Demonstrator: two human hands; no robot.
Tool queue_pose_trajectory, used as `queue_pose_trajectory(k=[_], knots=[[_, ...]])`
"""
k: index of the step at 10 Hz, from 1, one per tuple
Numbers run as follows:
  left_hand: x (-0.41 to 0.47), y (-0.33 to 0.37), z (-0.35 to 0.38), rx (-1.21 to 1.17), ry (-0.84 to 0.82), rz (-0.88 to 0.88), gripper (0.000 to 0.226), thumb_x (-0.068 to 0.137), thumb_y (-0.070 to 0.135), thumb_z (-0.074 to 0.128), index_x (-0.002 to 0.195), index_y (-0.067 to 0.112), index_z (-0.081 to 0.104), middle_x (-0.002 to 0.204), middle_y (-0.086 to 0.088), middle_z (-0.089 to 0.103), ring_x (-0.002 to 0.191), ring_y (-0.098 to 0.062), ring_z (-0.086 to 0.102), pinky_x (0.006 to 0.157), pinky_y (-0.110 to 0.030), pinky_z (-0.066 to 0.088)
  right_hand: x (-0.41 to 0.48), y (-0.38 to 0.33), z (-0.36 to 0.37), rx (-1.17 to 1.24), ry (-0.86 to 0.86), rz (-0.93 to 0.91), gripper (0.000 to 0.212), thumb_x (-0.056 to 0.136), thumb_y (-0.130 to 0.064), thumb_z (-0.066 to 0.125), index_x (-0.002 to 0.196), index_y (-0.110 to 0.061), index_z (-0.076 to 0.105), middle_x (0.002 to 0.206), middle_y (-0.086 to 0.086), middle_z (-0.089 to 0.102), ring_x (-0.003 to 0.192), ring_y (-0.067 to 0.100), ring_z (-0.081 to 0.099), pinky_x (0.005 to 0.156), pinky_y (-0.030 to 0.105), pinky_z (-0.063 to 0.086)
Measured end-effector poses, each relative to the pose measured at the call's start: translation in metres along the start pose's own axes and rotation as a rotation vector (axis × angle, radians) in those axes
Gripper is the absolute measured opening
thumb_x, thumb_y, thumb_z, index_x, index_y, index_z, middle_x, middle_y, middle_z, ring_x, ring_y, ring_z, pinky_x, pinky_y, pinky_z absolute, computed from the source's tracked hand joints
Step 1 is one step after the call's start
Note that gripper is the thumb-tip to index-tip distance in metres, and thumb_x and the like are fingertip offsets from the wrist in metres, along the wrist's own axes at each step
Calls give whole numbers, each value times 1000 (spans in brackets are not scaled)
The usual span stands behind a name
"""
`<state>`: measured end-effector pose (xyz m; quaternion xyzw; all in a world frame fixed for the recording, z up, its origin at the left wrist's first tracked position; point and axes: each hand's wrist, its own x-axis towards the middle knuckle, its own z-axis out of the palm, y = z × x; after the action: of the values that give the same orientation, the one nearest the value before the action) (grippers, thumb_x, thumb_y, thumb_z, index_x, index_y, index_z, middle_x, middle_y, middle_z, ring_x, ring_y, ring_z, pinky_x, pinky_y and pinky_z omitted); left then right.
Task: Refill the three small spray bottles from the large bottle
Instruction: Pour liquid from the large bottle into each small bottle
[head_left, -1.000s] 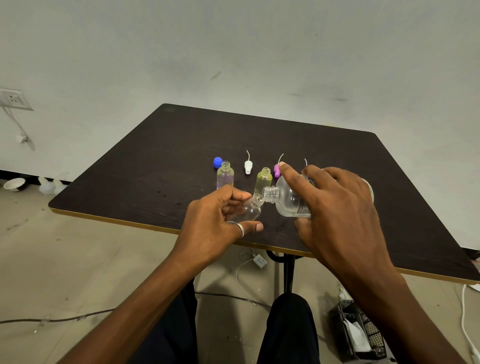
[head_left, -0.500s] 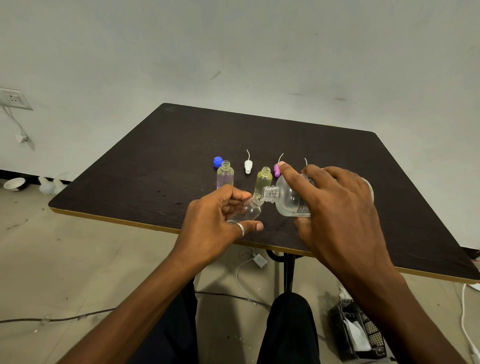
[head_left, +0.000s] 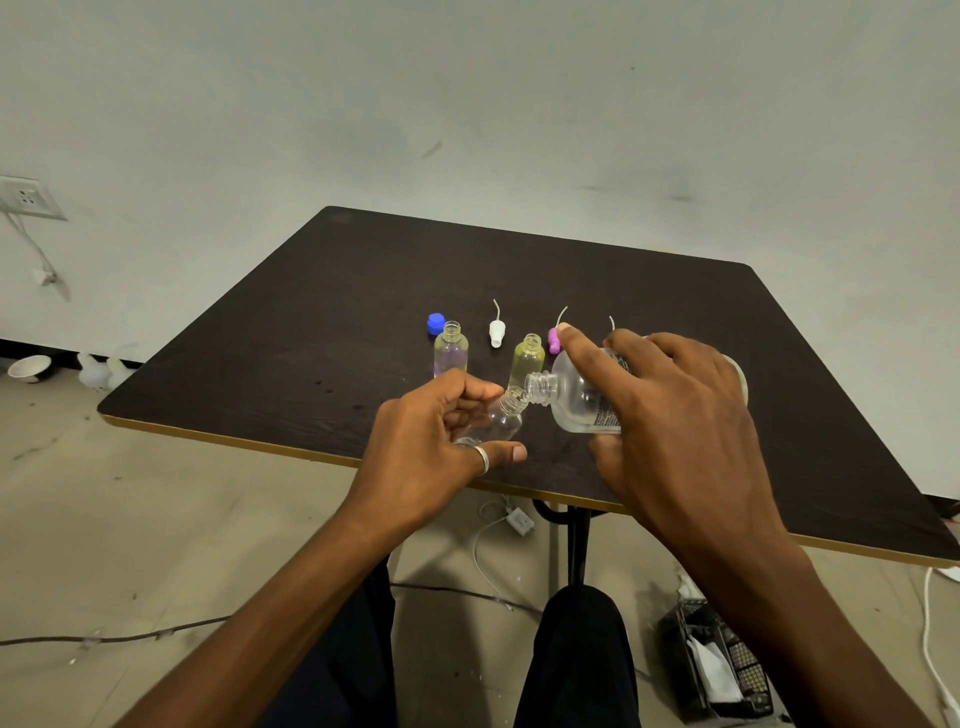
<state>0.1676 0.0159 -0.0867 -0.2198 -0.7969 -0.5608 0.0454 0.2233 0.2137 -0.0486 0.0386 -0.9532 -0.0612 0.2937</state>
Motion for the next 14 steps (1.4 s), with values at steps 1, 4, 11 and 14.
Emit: queue_pose_trajectory(k=[1,4,11,14], knots=[[0,0,0,8,-2,1,51,61,24,92,107,24,69,97,22,69,92,11,66,78,-6,51,0,0,0,-4,-2,2,90,60,-19,88,140,-23,49,121,13,64,110,40,58,93,58,46],[0,-1,1,13,8,-1,52,61,25,92,108,22,69,98,18,71,91,9,68,79,-9,53,0,0,0,-2,7,-1,91,57,-18,89,139,-21,50,120,15,65,109,41,59,93,59,47],[0,-1,1,-13,-5,-14,53,61,24,92,110,20,70,100,14,73,92,6,69,81,-15,56,0,0,-2,-8,-4,4,88,61,-16,85,141,-24,48,121,12,63,111,39,57,95,58,45],[-1,-1,1,-11,-5,-14,52,61,23,92,108,22,69,99,16,72,91,7,69,79,-12,54,0,-1,-2,-7,-8,3,88,61,-16,86,141,-22,49,121,13,64,111,40,57,94,59,46]])
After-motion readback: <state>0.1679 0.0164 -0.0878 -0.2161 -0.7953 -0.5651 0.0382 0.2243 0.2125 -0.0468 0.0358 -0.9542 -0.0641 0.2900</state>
